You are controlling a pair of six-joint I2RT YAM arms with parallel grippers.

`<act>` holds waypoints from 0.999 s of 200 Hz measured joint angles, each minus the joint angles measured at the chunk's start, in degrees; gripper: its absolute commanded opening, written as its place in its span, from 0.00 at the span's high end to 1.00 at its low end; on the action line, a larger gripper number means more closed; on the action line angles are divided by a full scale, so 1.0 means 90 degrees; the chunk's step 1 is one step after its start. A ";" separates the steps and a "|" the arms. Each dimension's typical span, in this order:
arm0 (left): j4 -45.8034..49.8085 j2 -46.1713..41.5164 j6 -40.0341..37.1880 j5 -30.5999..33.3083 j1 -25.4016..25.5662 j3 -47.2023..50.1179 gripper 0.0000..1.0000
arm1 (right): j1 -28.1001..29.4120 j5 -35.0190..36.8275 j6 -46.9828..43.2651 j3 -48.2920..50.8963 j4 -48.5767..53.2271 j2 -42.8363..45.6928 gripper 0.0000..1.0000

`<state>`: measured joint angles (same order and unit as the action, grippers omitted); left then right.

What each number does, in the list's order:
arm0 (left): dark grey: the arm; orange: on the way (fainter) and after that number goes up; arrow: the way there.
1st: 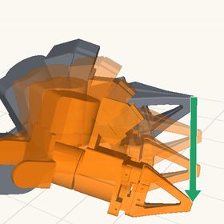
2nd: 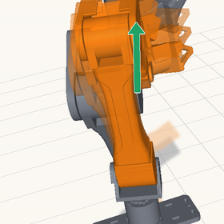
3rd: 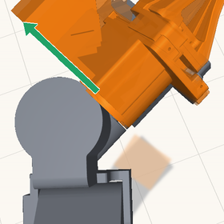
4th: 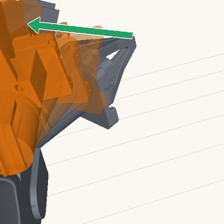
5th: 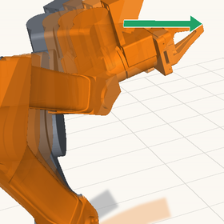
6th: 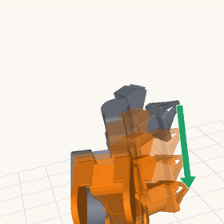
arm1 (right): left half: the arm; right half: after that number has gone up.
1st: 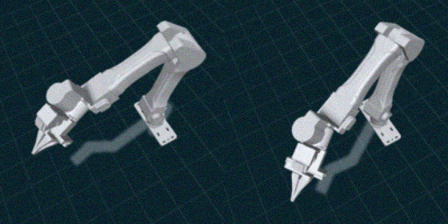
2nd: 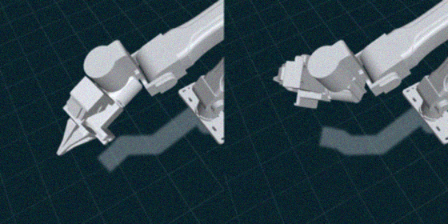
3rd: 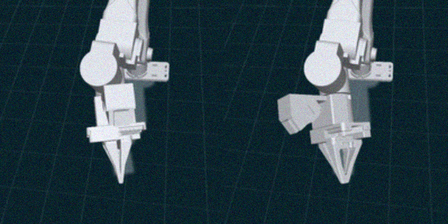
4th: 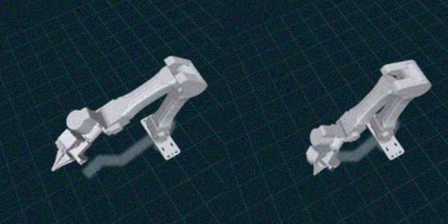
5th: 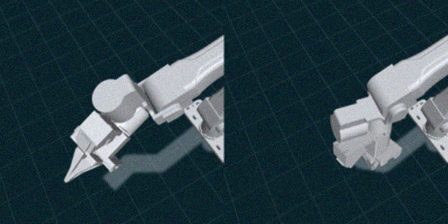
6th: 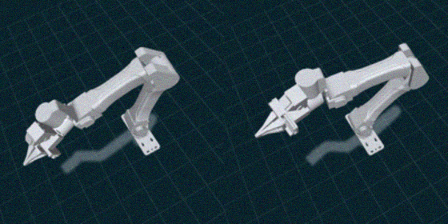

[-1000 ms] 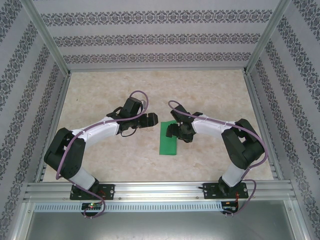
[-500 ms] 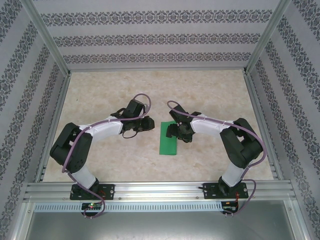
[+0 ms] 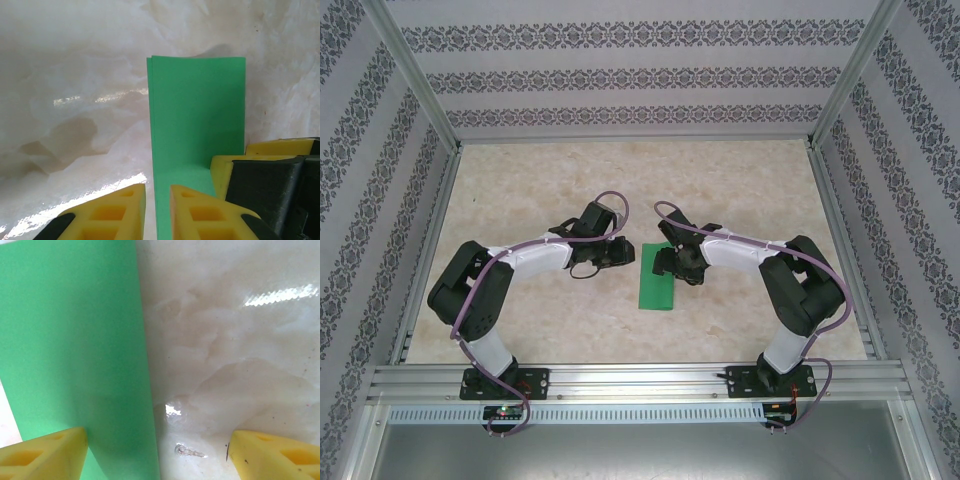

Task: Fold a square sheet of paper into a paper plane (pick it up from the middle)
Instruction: Hold the square sheet of paper at the center of the table.

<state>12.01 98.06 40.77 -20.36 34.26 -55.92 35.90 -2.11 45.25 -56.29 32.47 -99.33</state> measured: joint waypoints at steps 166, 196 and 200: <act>-0.0005 0.0141 0.0000 -0.0170 0.0002 -0.0131 0.79 | 0.0010 0.0036 -0.0100 -0.0158 0.0180 -0.0148 0.20; -0.0002 0.0202 0.0000 -0.0185 0.0005 -0.0158 0.79 | 0.0015 0.0044 -0.0216 -0.0240 0.0289 -0.0211 0.21; -0.0002 0.0202 0.0000 -0.0185 0.0005 -0.0158 0.78 | 0.0015 0.0044 -0.0221 -0.0253 0.0304 -0.0223 0.21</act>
<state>11.99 99.88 40.77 -22.02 34.30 -57.34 36.03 -1.72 43.27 -58.57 35.20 -101.34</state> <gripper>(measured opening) 0.216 0.794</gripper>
